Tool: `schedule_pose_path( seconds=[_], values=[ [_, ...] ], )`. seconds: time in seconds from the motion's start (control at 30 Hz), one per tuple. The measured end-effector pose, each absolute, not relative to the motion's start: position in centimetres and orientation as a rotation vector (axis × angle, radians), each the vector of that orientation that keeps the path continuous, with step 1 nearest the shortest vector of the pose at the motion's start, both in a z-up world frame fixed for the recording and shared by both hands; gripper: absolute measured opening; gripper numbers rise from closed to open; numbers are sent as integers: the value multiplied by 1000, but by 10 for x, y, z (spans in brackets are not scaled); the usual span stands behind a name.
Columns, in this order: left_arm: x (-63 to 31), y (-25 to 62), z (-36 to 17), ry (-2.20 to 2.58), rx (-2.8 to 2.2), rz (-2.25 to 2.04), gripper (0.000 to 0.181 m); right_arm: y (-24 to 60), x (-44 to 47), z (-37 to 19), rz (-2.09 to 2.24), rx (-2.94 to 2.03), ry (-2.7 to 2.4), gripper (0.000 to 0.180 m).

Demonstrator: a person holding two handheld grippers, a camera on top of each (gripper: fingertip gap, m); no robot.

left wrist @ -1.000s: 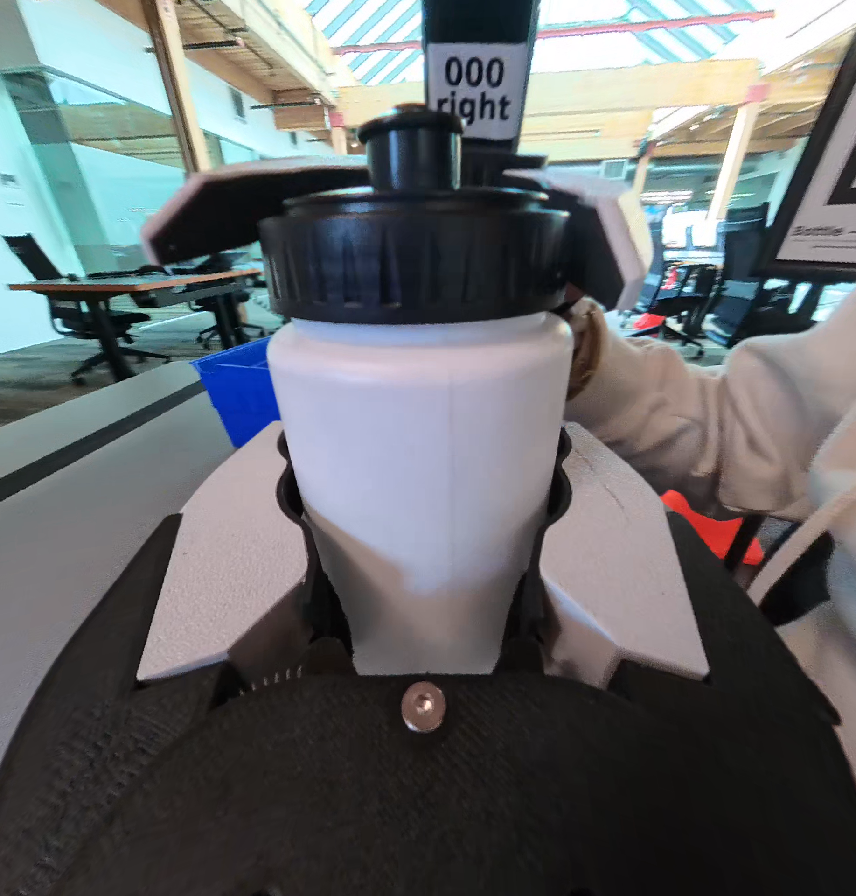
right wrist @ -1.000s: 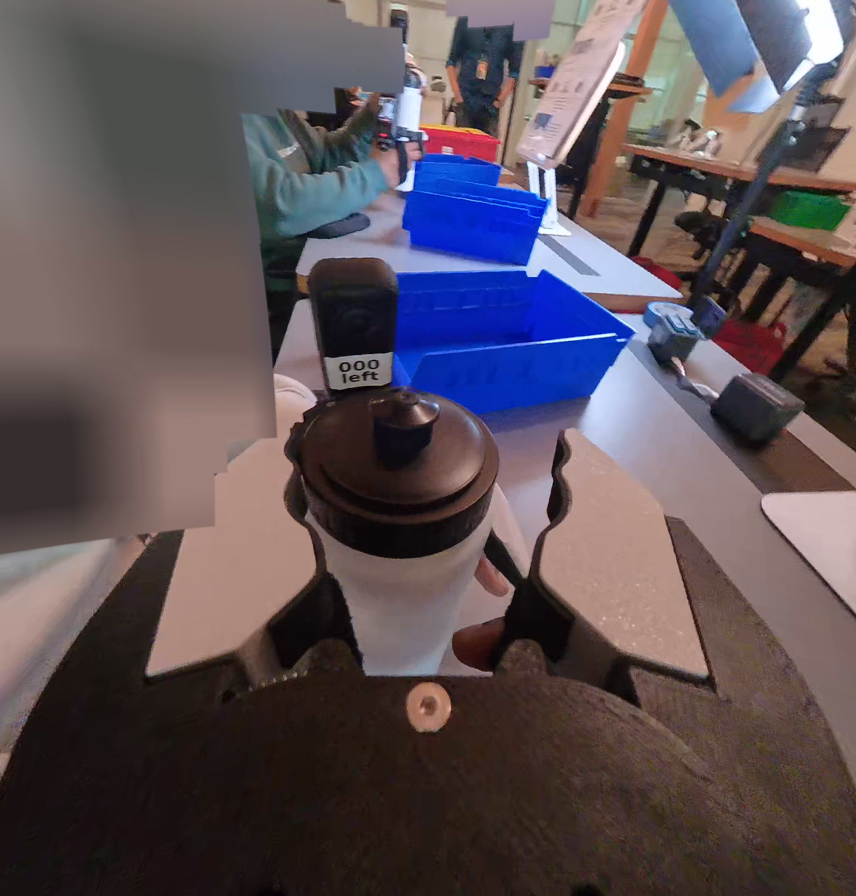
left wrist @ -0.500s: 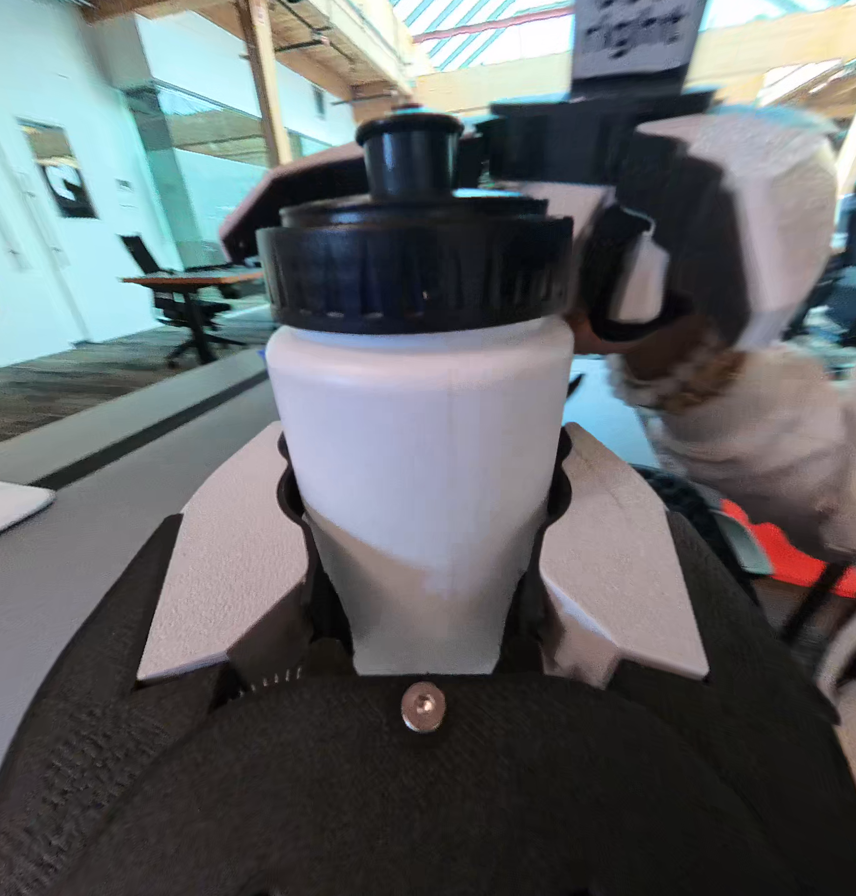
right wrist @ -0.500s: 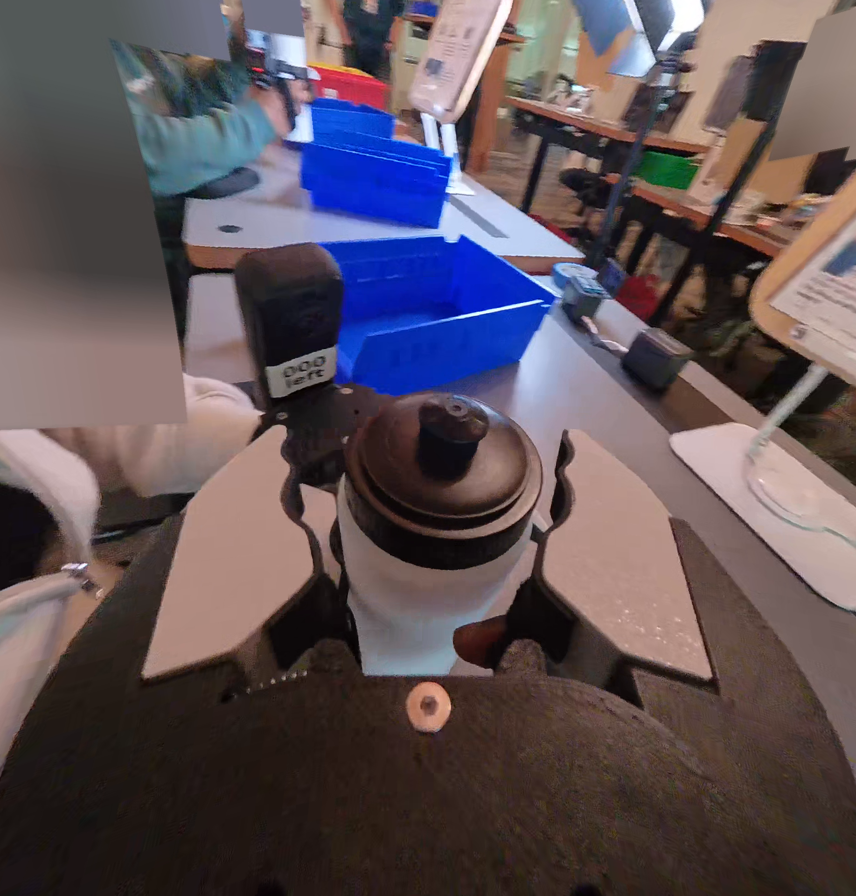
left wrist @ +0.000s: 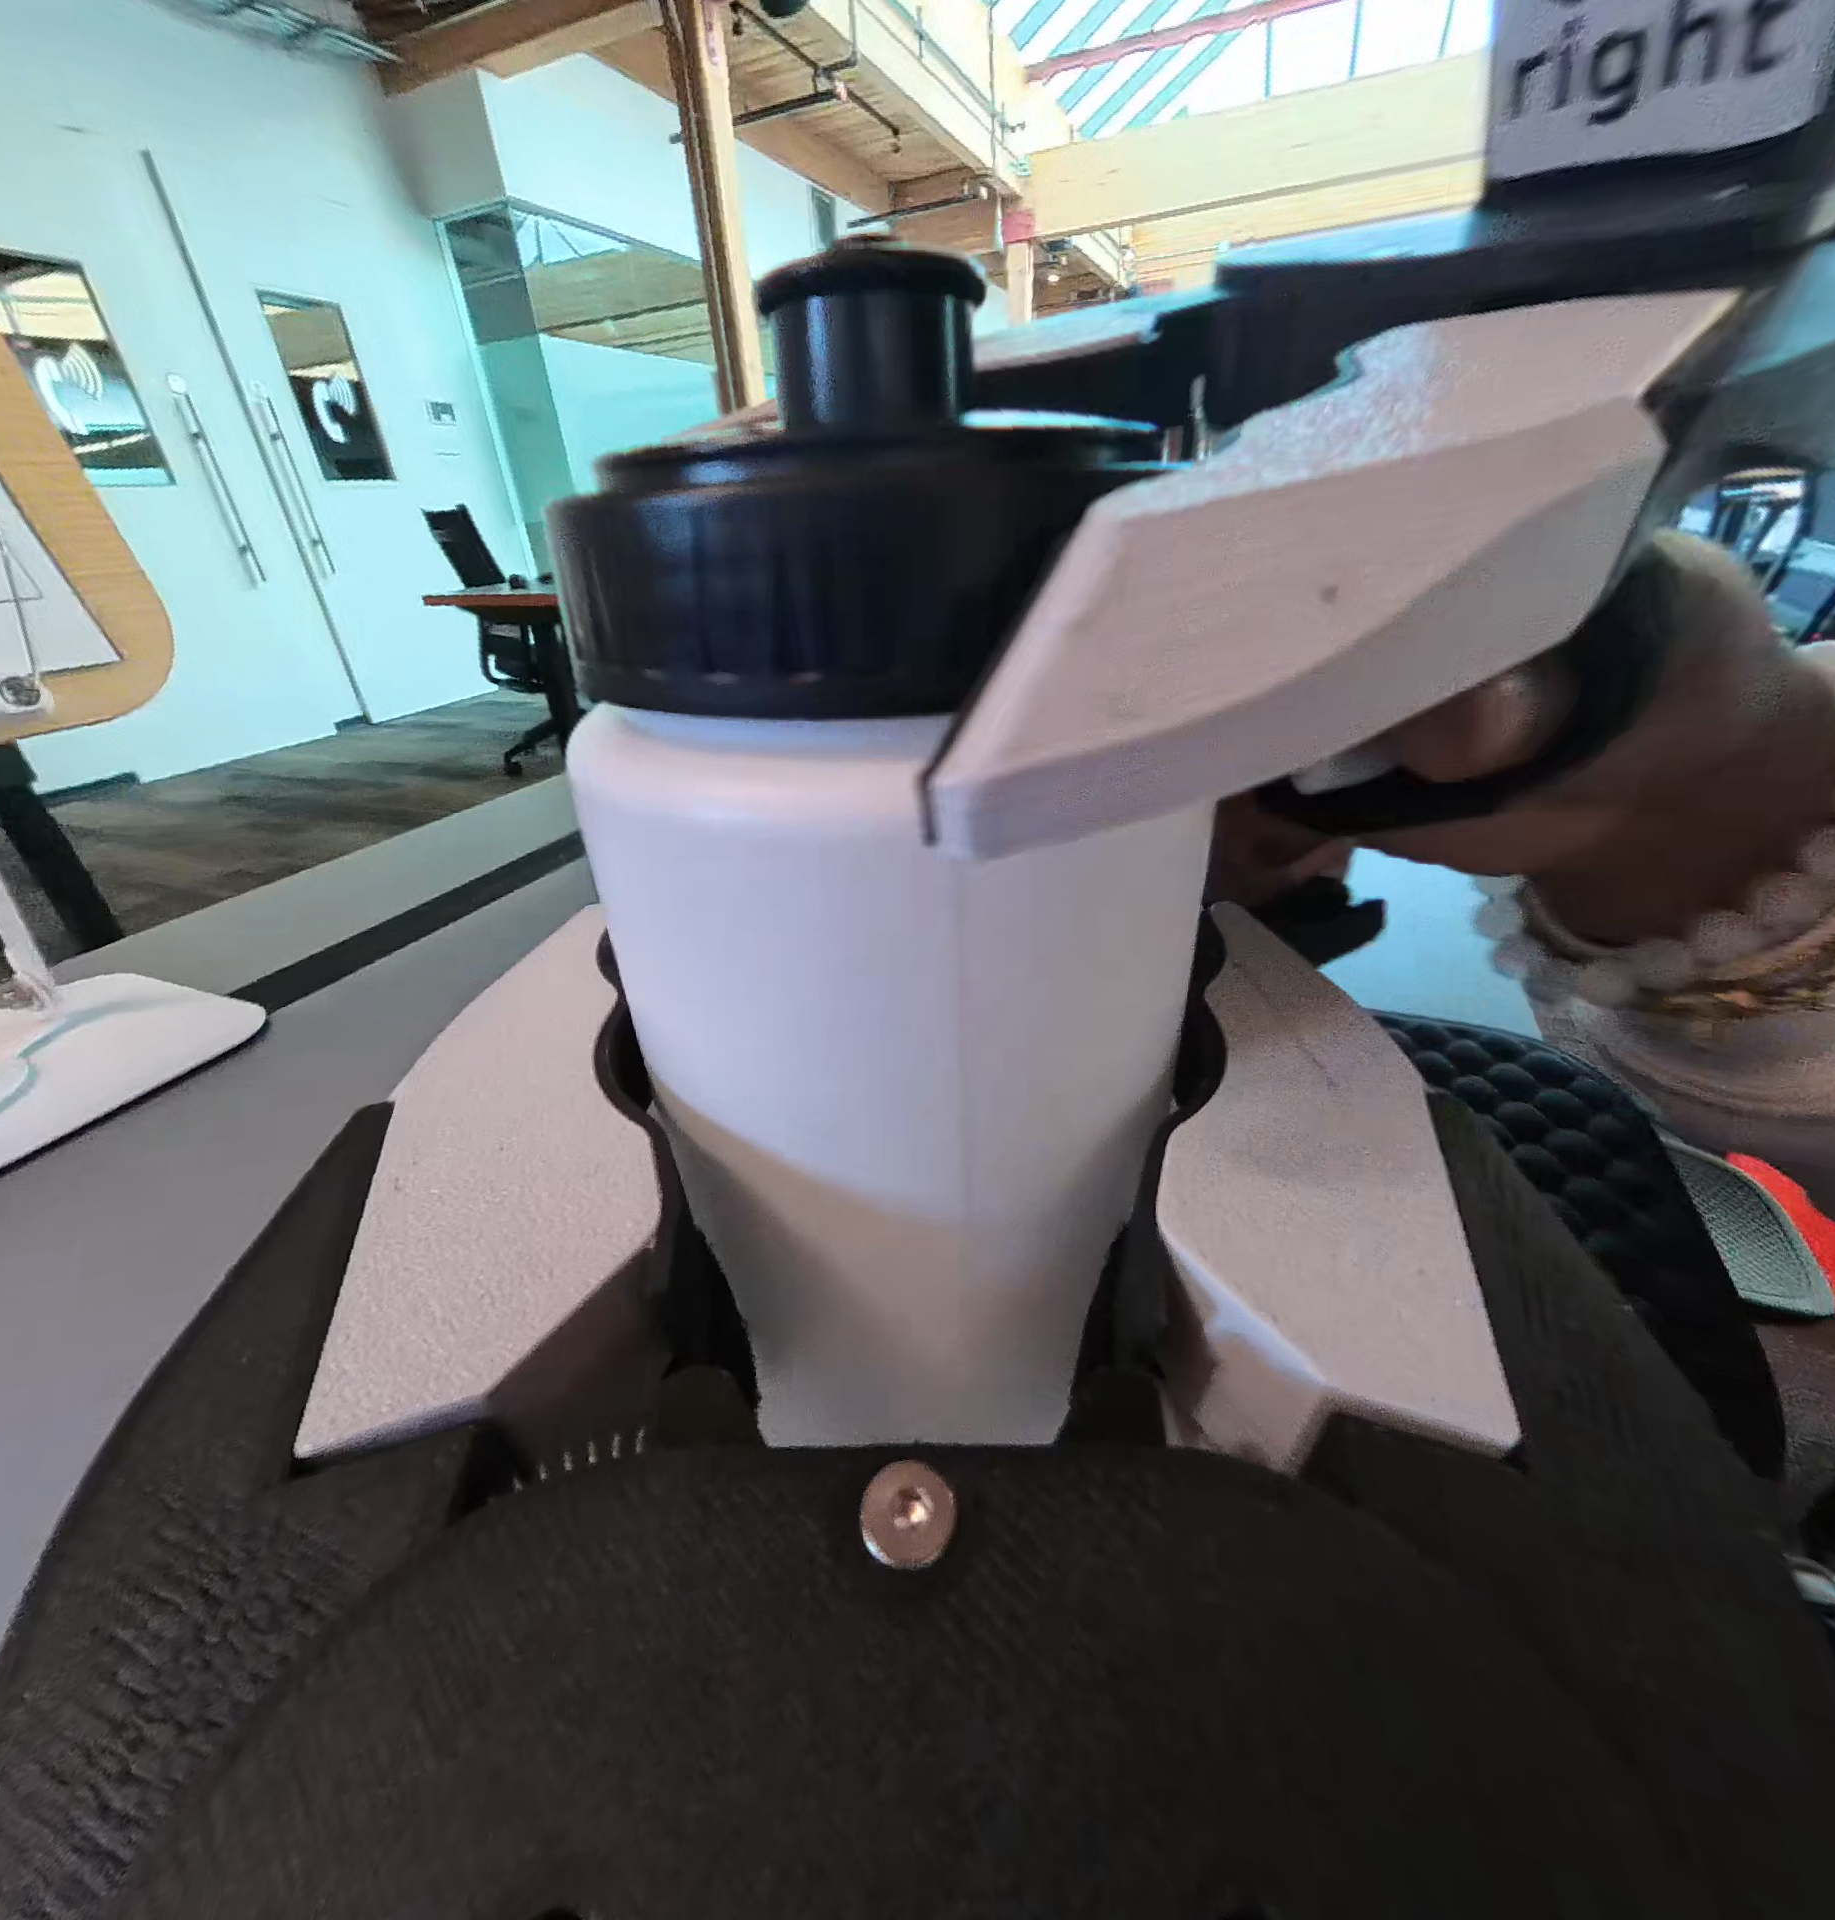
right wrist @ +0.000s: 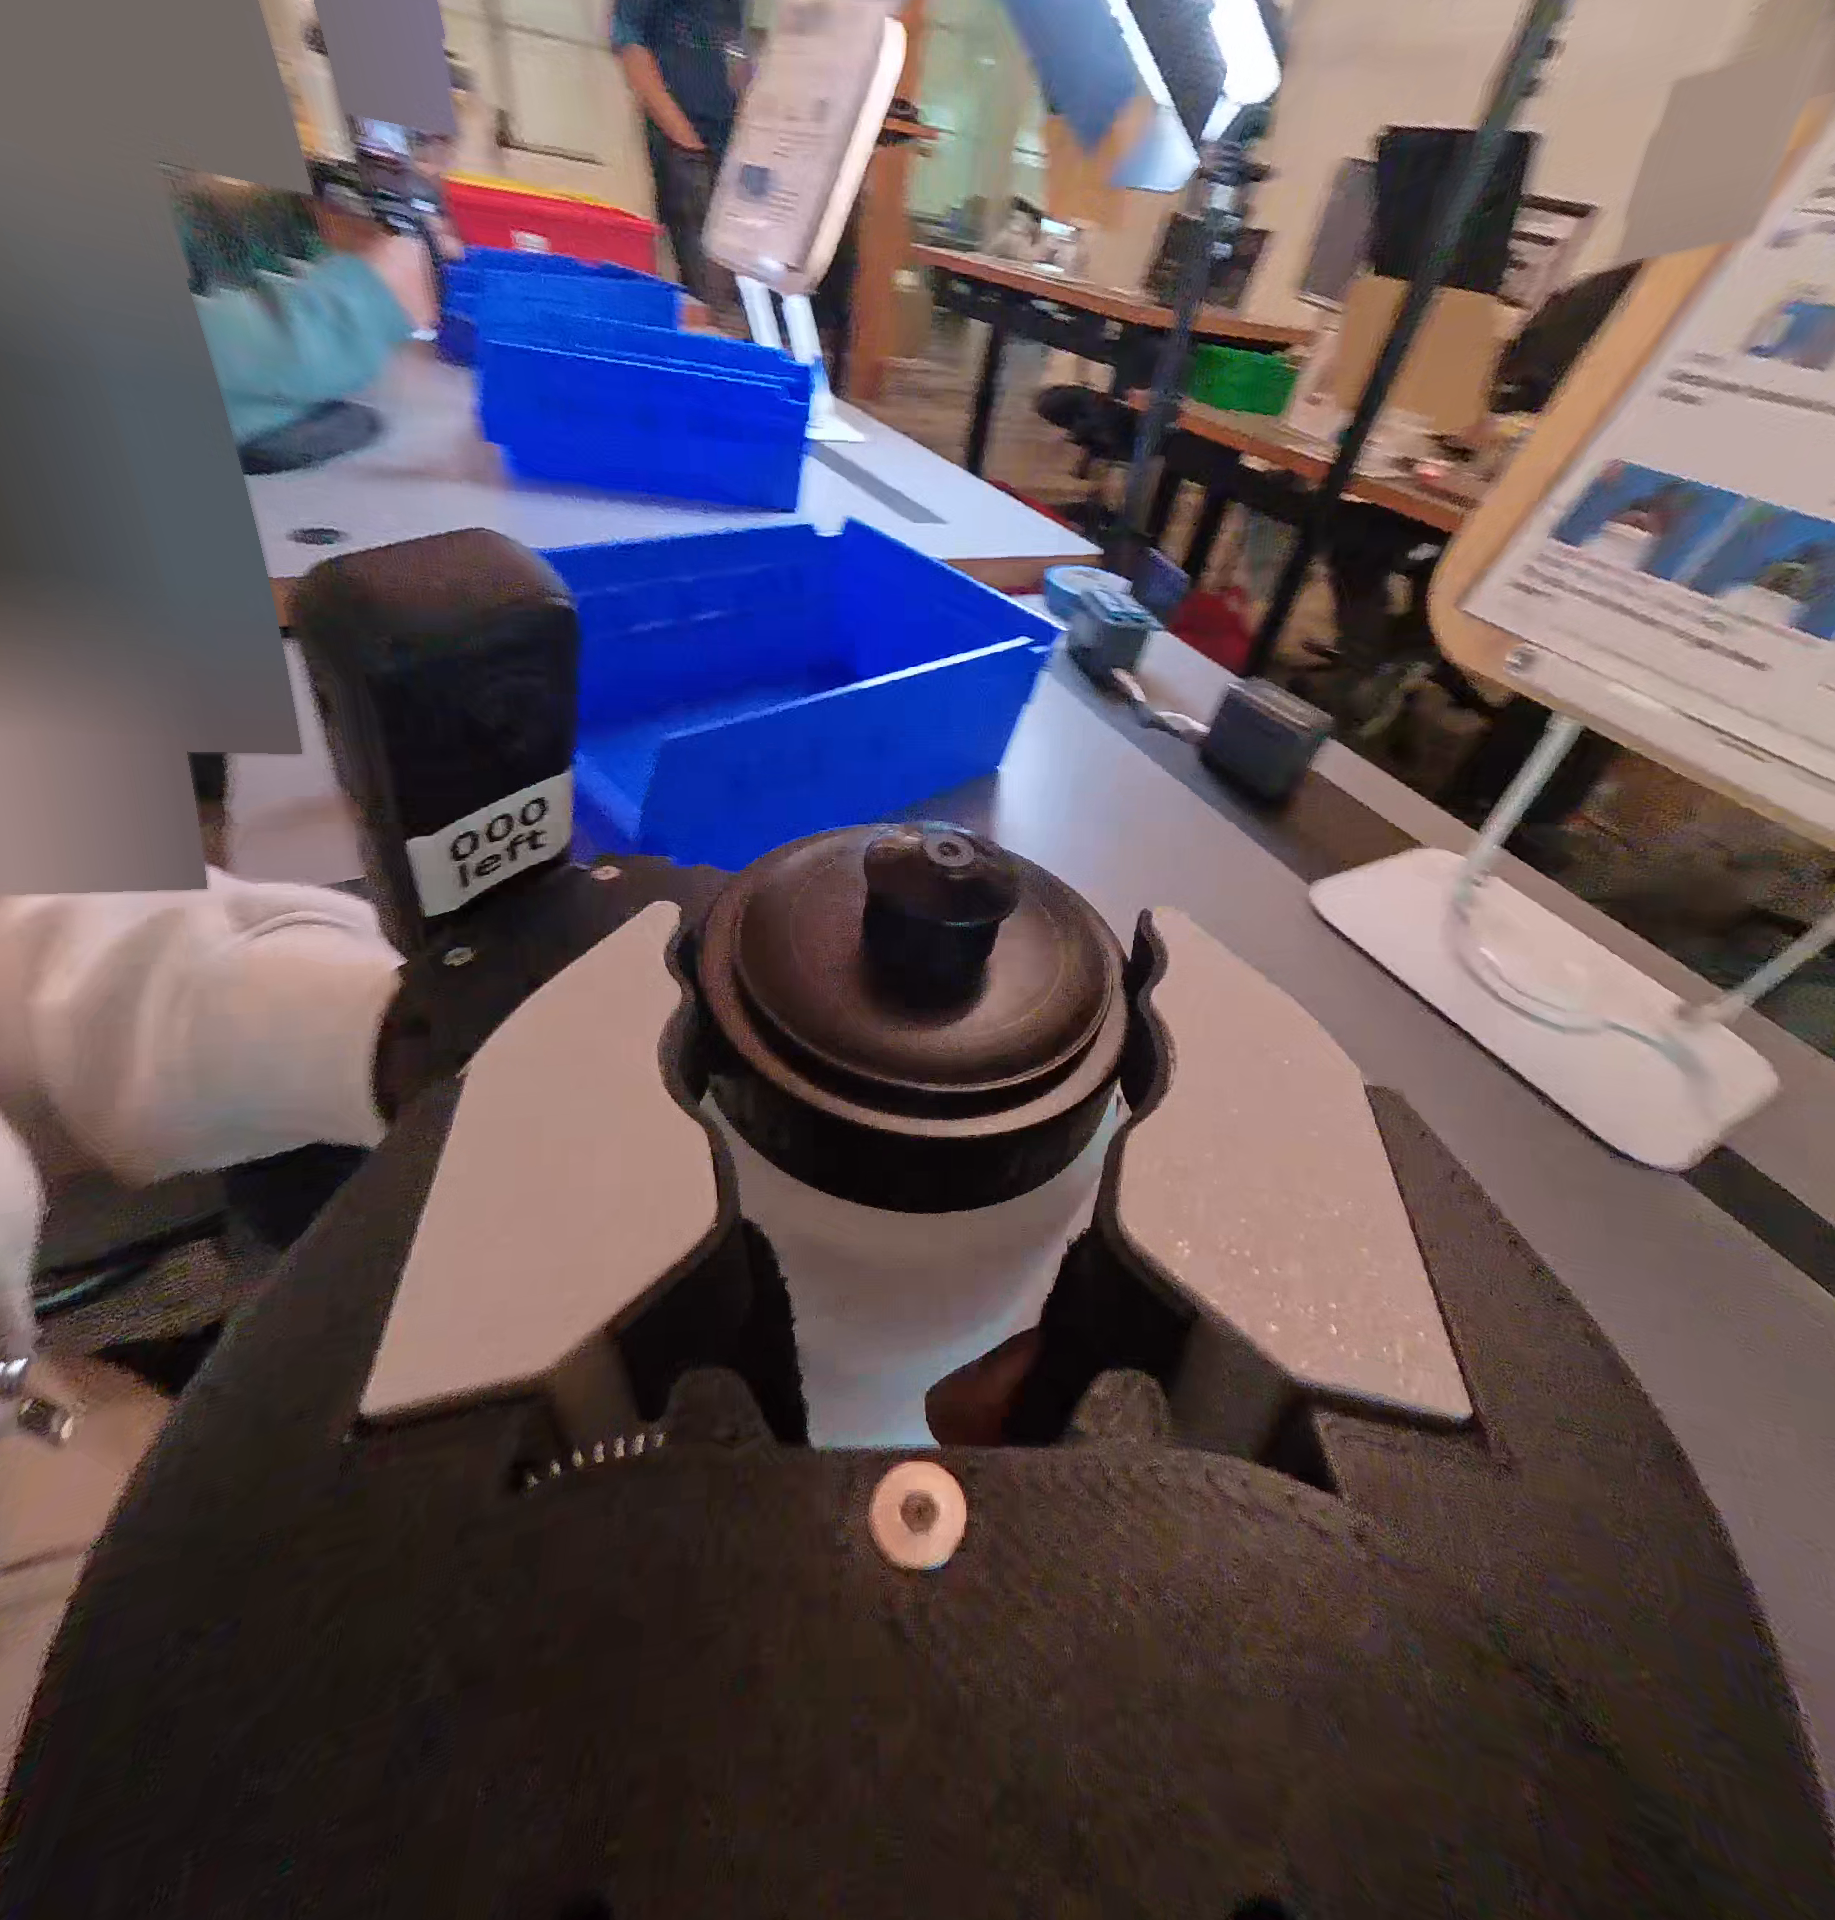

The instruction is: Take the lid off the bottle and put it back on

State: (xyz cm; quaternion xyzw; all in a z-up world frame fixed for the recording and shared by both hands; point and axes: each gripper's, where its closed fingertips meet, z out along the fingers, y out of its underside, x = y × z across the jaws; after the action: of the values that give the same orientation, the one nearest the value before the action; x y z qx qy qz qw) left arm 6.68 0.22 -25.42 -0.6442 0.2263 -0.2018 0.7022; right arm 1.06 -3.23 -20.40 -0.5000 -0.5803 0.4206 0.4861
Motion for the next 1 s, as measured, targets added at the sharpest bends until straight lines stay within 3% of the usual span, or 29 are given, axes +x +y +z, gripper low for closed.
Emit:
schedule_pose_path(
  seconds=[0.1,0.2,0.33,0.7,0.8,1.0],
  values=[
    [69,-2,-253,541,-1413,-478,100,-35,14,-204,933,-1234,-1390,79],
    [76,-9,-253,606,-1389,-601,100,-54,14,-200,1188,-1076,-1601,103],
    [80,-14,-253,654,-1365,-675,100,-59,20,-199,1471,-933,-1768,80],
    [70,-1,-254,536,-1423,-470,100,-35,13,-198,1056,-1264,-1323,79],
    [78,-11,-254,617,-1387,-632,100,-46,14,-197,1213,-1135,-1519,99],
    [82,-18,-252,662,-1354,-720,100,-59,21,-201,1473,-952,-1737,78]
  ],
)
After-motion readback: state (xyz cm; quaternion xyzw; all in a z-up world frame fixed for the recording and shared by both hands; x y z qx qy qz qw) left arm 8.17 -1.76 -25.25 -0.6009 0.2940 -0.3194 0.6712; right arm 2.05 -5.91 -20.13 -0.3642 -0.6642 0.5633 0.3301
